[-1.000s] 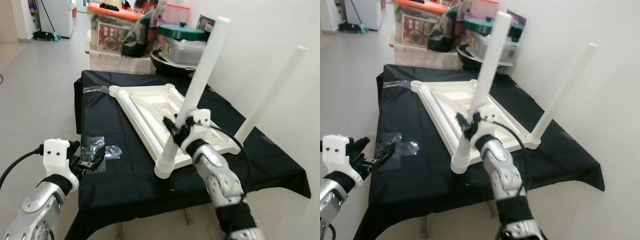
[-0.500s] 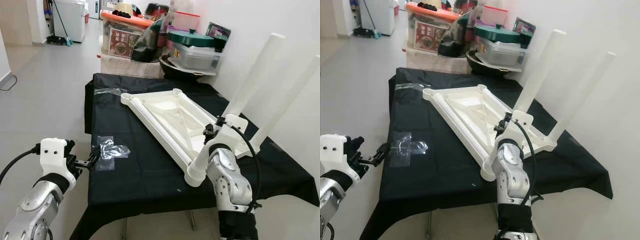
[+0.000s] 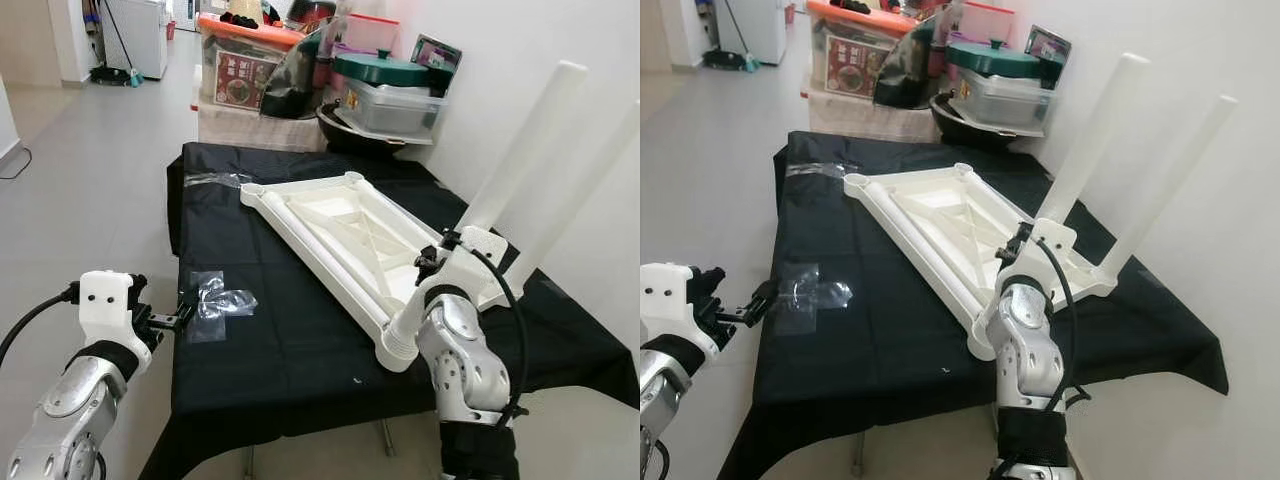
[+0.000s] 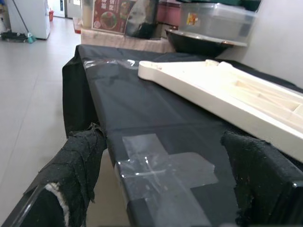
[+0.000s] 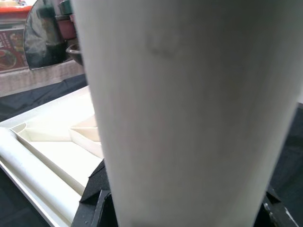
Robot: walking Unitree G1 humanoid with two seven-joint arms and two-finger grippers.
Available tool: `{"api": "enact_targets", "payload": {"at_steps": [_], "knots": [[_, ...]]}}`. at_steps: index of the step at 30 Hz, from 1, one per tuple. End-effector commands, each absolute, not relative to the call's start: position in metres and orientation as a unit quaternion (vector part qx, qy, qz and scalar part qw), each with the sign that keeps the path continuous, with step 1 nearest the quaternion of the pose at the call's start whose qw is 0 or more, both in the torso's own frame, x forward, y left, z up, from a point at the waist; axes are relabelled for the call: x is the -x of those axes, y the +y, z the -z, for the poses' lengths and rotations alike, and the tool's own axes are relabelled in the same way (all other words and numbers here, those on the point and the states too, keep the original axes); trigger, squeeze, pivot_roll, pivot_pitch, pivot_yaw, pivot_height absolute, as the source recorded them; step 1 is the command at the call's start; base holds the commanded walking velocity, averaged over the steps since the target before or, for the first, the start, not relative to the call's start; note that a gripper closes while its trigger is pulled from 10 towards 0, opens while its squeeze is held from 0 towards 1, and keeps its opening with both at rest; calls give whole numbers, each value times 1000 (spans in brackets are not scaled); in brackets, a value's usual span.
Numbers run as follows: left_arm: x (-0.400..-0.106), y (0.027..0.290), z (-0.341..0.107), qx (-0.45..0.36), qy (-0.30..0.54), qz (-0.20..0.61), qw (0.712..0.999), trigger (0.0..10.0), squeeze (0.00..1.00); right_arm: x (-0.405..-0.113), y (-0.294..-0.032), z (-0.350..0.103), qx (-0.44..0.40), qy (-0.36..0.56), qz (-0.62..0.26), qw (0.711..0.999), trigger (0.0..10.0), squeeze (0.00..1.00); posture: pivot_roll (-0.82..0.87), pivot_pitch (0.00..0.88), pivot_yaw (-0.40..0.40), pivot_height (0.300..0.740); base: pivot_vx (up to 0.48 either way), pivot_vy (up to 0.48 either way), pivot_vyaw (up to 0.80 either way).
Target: Building children table
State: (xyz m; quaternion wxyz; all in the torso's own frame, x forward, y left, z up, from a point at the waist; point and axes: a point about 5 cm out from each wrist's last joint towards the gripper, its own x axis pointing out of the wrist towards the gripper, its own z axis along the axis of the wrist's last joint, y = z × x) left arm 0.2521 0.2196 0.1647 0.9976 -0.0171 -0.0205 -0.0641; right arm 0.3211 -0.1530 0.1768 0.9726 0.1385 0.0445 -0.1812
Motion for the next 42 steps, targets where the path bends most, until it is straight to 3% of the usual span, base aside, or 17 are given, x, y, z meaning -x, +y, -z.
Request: {"api": "enact_targets", "payload": {"at_steps": [1, 8, 9, 10, 11, 26, 30, 31, 33, 35, 37, 40, 42], "knots": [[-254, 219, -163, 12, -16, 64, 998, 10000, 0, -318, -154, -159, -198, 96, 189, 957, 10000, 0, 148, 0, -148, 740, 0, 0, 0], [-256, 218, -165, 13, -19, 66, 998, 10000, 0, -319, -153, -165, -195, 81, 181, 961, 10000, 0, 148, 0, -143, 740, 0, 0, 0], [-257, 218, -165, 12, -20, 67, 997, 10000, 0, -318, -153, -167, -198, 74, 179, 961, 10000, 784, 148, 0, -143, 740, 0, 0, 0], [-257, 218, -165, 12, -20, 67, 997, 10000, 0, -318, -153, -167, -198, 74, 179, 961, 10000, 784, 148, 0, -143, 740, 0, 0, 0], [-258, 218, -165, 12, -21, 68, 997, 10000, 0, -318, -152, -170, -200, 69, 176, 962, 10000, 1000, 146, 0, -139, 740, 0, 0, 0], [-260, 217, -166, 9, -23, 76, 997, 10000, 0, -322, -152, -230, -187, -59, 76, 978, 10000, 1000, 133, 0, -129, 740, 0, 0, 0], [-261, 217, -166, 9, -23, 83, 996, 10000, 0, -331, -158, -258, -122, -96, -55, 986, 10000, 1000, 128, 0, -126, 740, 0, 0, 0], [-261, 216, -166, 9, -23, 84, 996, 10000, 0, -334, -160, -260, -110, -92, -94, 985, 10000, 0, 117, 0, -128, 740, 0, 0, 0], [-261, 215, -165, 8, -23, 85, 996, 10000, 0, -336, -161, -261, -103, -89, -118, 984, 10000, 0, 117, 0, -128, 740, 0, 0, 0], [-261, 213, -165, 9, -24, 87, 996, 10000, 0, -346, -178, -255, -40, -66, -153, 985, 10000, 0, 118, 0, -131, 740, 0, 0, 0], [-261, 213, -164, 10, -23, 89, 996, 10000, 0, -350, -185, -249, -33, -45, -207, 977, 10000, 0, 118, 0, -135, 740, 0, 0, 0], [-261, 213, -164, 10, -23, 89, 996, 10000, 0, -351, -187, -248, -28, -42, -221, 974, 10000, 0, 118, 0, -135, 740, 0, 0, 0], [-261, 212, -162, 10, -20, 91, 996, 10000, 0, -361, -201, -229, 0, 7, -254, 967, 10000, 0, 125, 0, -146, 740, 0, 0, 0]]}}
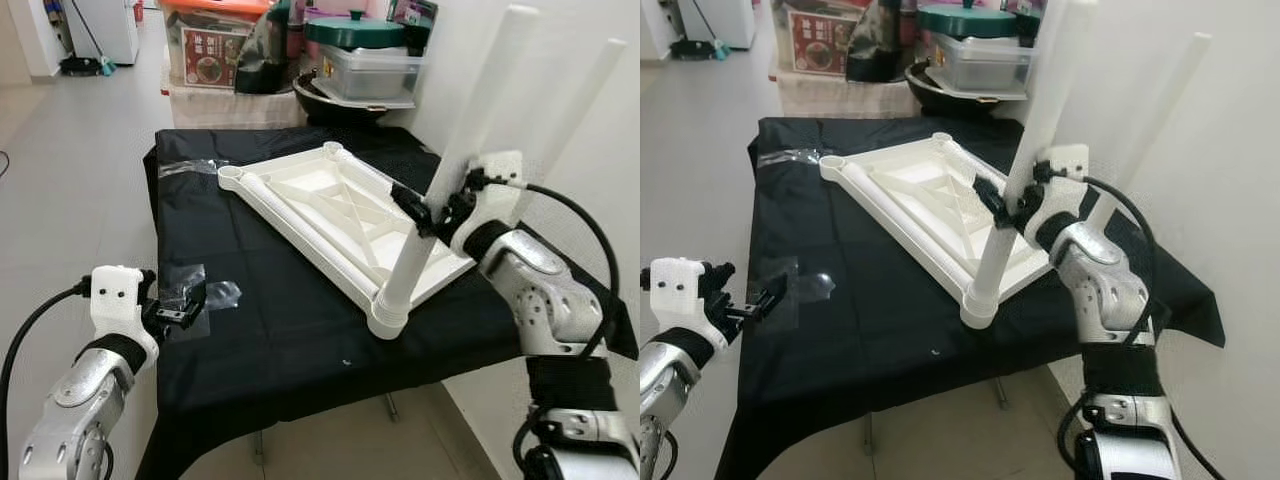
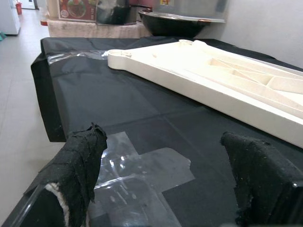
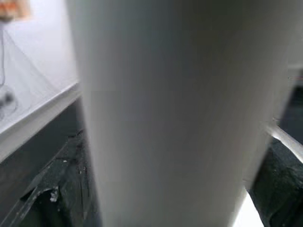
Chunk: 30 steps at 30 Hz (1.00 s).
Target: Building children table
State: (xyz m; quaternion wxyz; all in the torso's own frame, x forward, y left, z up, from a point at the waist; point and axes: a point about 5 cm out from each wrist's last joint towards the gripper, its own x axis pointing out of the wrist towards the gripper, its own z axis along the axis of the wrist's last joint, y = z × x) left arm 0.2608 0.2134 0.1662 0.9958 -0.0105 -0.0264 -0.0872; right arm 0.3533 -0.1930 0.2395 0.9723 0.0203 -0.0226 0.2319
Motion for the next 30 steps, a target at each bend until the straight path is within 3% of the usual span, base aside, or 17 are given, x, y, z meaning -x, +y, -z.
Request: {"api": "enact_targets", "payload": {"at_steps": [1, 6, 7, 8, 9, 12, 13, 22, 26, 28, 29, 30], "knots": [[-261, 212, -162, 10, -20, 91, 996, 10000, 0, -361, -201, -229, 0, 7, -254, 967, 10000, 0, 125, 0, -146, 740, 0, 0, 0], [-261, 212, -161, 8, -20, 91, 996, 10000, 0, -376, -222, -222, -13, 39, -276, 960, 10000, 0, 140, 0, -156, 740, 0, 0, 0], [-261, 213, -161, 8, -19, 90, 996, 10000, 0, -377, -223, -225, -19, 36, -286, 957, 9098, 0, 140, 0, -156, 740, 0, 0, 0], [-261, 214, -161, 7, -19, 90, 996, 10000, 0, -378, -224, -226, -22, 33, -300, 953, 9098, 0, 140, 0, -156, 740, 0, 0, 0], [-261, 214, -161, 6, -19, 89, 996, 10000, 0, -379, -225, -227, -21, 34, -311, 950, 7490, 0, 150, 0, -159, 740, 0, 0, 0], [-260, 215, -160, 5, -19, 89, 996, 10000, 0, -379, -226, -226, -18, 37, -321, 946, 7490, 0, 150, 0, -159, 740, 0, 0, 0], [-260, 215, -160, 4, -19, 89, 996, 10000, 0, -379, -226, -225, -21, 38, -326, 945, 0, 0, 153, 0, -160, 740, 0, 0, 0], [-261, 215, -160, 1, -17, 92, 996, 10000, 0, -380, -230, -212, -43, 36, -329, 943, 0, 0, 158, 0, -155, 740, 0, 0, 0], [-261, 215, -160, -1, -17, 93, 996, 10000, 0, -387, -235, -204, -52, 27, -224, 973, 0, 0, 158, 0, -155, 740, 0, 0, 0], [-261, 216, -161, -2, -18, 91, 996, 10000, 0, -391, -238, -196, -75, 17, -98, 992, 0, 0, 165, 0, -162, 740, 0, 0, 0], [-261, 216, -161, -2, -18, 91, 996, 10000, 0, -391, -238, -196, -75, 17, -98, 992, 0, 0, 165, 0, -162, 740, 0, 0, 0], [-260, 216, -161, -3, -18, 90, 996, 10000, 0, -390, -239, -192, -93, 14, -42, 995, 0, 0, 166, 0, -161, 740, 0, 0, 0]]}}
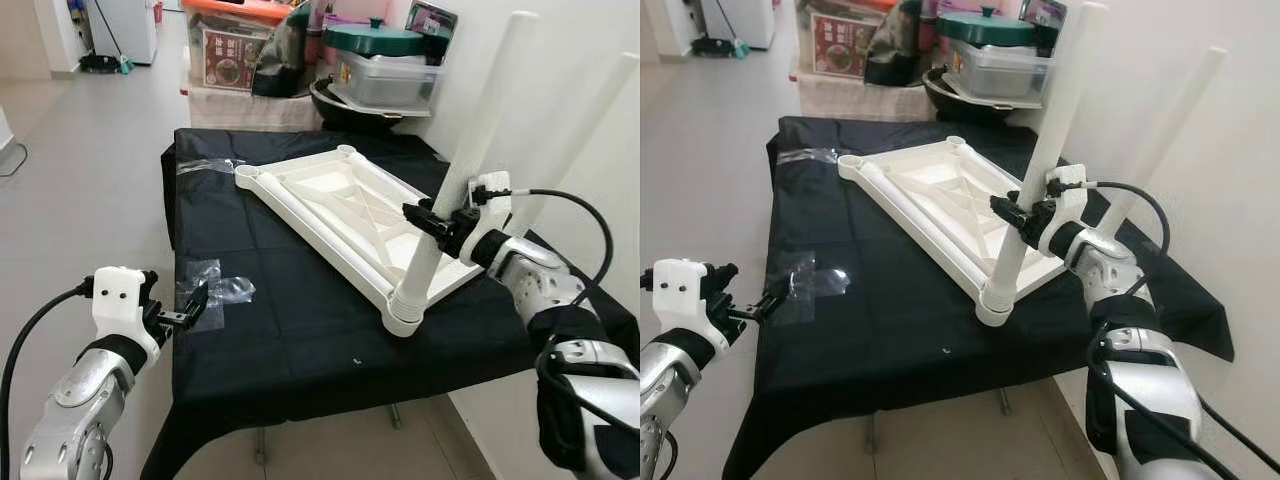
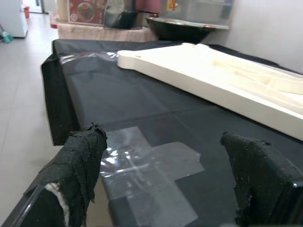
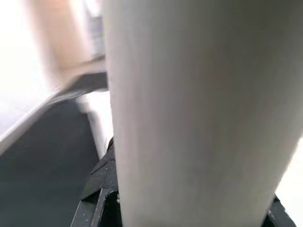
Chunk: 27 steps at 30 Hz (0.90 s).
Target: Building children table
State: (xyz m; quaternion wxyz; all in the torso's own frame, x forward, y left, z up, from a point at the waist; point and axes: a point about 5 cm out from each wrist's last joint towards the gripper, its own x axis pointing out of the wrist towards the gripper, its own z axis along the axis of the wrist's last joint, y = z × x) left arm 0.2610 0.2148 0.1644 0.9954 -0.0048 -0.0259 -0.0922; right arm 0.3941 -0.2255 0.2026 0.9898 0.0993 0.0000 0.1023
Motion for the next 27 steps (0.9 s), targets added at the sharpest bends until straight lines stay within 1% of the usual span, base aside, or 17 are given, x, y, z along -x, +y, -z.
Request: {"api": "enact_targets", "payload": {"at_steps": [1, 2, 4, 5, 6, 7, 10, 11, 14, 18, 20, 22, 23, 25, 27], "knots": [[-260, 216, -160, -3, -17, 89, 996, 10000, 0, -386, -236, -185, -103, 8, 6, 995, 0, 0, 166, 0, -161, 740, 0, 0, 0], [-260, 216, -160, -3, -17, 89, 996, 10000, 0, -386, -236, -185, -103, 8, 6, 995, 0, 0, 166, 0, -161, 740, 0, 0, 0], [-259, 216, -159, -4, -16, 89, 996, 10000, 0, -372, -227, -172, -116, -1, 69, 991, 0, 0, 163, 0, -154, 740, 0, 0, 0], [-259, 216, -159, -4, -16, 89, 996, 10000, 0, -372, -227, -172, -116, -1, 69, 991, 0, 0, 163, 0, -154, 740, 0, 0, 0], [-259, 216, -159, -6, -16, 90, 996, 10000, 0, -363, -221, -165, -119, -3, 97, 988, 0, 0, 163, 0, -154, 740, 0, 0, 0], [-259, 216, -159, -6, -16, 90, 996, 10000, 0, -363, -221, -165, -119, -3, 97, 988, 0, 0, 163, 0, -154, 740, 0, 0, 0], [-260, 216, -159, -10, -17, 92, 996, 10000, 0, -342, -201, -153, -100, -18, 117, 988, 0, 0, 154, 0, -141, 740, 0, 0, 0], [-260, 216, -159, -10, -17, 92, 996, 10000, 0, -342, -201, -153, -100, -18, 117, 988, 0, 0, 154, 0, -141, 740, 0, 0, 0], [-262, 216, -158, -11, -15, 93, 995, 10000, 0, -336, -190, -148, -65, -7, 127, 990, 0, 0, 145, 0, -139, 740, 0, 0, 0], [-263, 215, -158, -11, -16, 94, 995, 10000, 0, -339, -187, -146, -53, 10, 138, 989, 0, 0, 141, 0, -144, 740, 0, 0, 0], [-264, 213, -157, -9, -17, 95, 995, 10000, 0, -345, -177, -146, -64, 28, 97, 993, 0, 0, 147, 0, -152, 740, 0, 0, 0], [-263, 211, -156, -7, -16, 95, 995, 10000, 0, -353, -164, -149, -92, 37, 9, 995, 0, 0, 148, 0, -156, 740, 0, 0, 0], [-263, 211, -156, -7, -16, 95, 995, 10000, 0, -353, -164, -149, -92, 37, 9, 995, 0, 0, 148, 0, -156, 740, 0, 0, 0], [-261, 211, -155, -6, -15, 95, 995, 10000, 0, -358, -157, -153, -107, 45, -60, 991, 0, 0, 150, 0, -162, 740, 0, 0, 0], [-261, 212, -155, -5, -14, 94, 995, 10000, 0, -359, -158, -157, -106, 42, -76, 991, 0, 0, 151, 0, -163, 740, 0, 0, 0]]}}
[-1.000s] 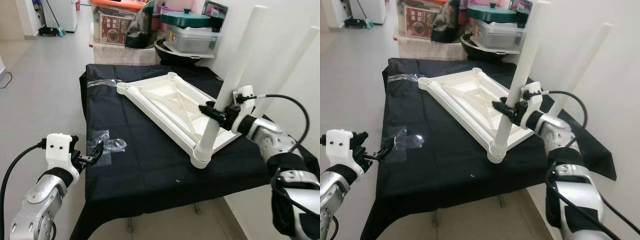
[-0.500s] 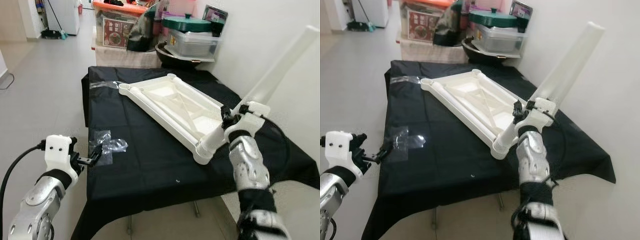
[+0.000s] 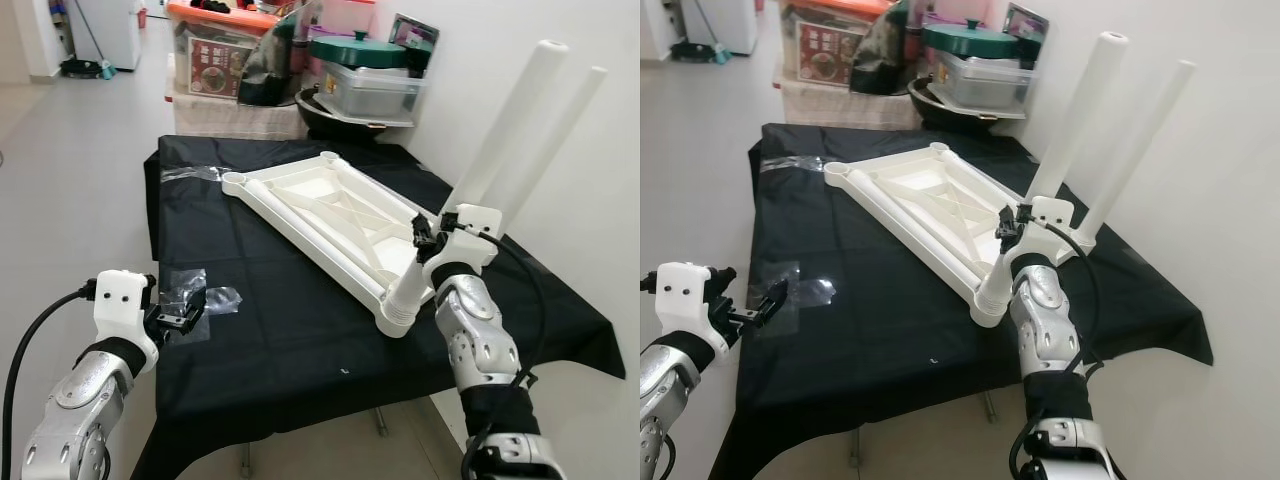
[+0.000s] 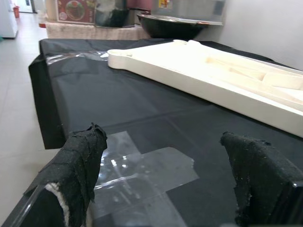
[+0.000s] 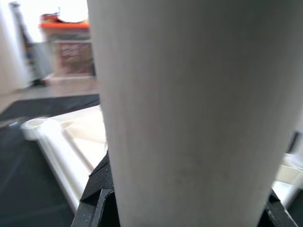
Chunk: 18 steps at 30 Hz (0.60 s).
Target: Building children table
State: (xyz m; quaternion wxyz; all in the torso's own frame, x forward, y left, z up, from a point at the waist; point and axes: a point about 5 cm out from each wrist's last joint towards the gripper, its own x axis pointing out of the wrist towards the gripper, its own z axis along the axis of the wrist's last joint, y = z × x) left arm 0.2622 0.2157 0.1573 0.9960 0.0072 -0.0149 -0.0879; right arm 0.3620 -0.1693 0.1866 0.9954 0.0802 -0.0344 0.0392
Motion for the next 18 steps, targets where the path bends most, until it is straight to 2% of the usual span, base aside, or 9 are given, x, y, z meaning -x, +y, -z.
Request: {"api": "enact_targets", "payload": {"at_steps": [1, 4, 6, 8, 10, 17, 18], "knots": [[-261, 212, -155, -5, -14, 94, 995, 10000, 0, -360, -157, -160, -110, 38, -108, 987, 0, 0, 154, 0, -169, 740, 0, 0, 0], [-261, 212, -155, -4, -14, 93, 996, 10000, 0, -361, -156, -164, -109, 32, -143, 983, 0, 0, 157, 0, -172, 740, 0, 0, 0], [-260, 212, -154, -3, -14, 92, 996, 10000, 0, -360, -152, -170, -104, 18, -213, 971, 0, 0, 155, 0, -173, 740, 0, 0, 0], [-260, 212, -154, -3, -14, 92, 996, 10000, 0, -360, -152, -170, -104, 18, -213, 971, 0, 0, 155, 0, -173, 740, 0, 0, 0], [-259, 212, -153, -1, -12, 92, 996, 10000, 0, -356, -147, -176, -99, 3, -291, 952, 0, 0, 159, 0, -177, 740, 0, 0, 0], [-258, 212, -152, -1, -10, 91, 996, 10000, 0, -354, -138, -179, -62, -13, -375, 925, 0, 0, 166, 0, -178, 740, 0, 0, 0], [-258, 213, -152, 0, -9, 91, 996, 10000, 0, -352, -134, -181, -48, -19, -403, 914, 0, 0, 167, 0, -179, 740, 0, 0, 0]]}}
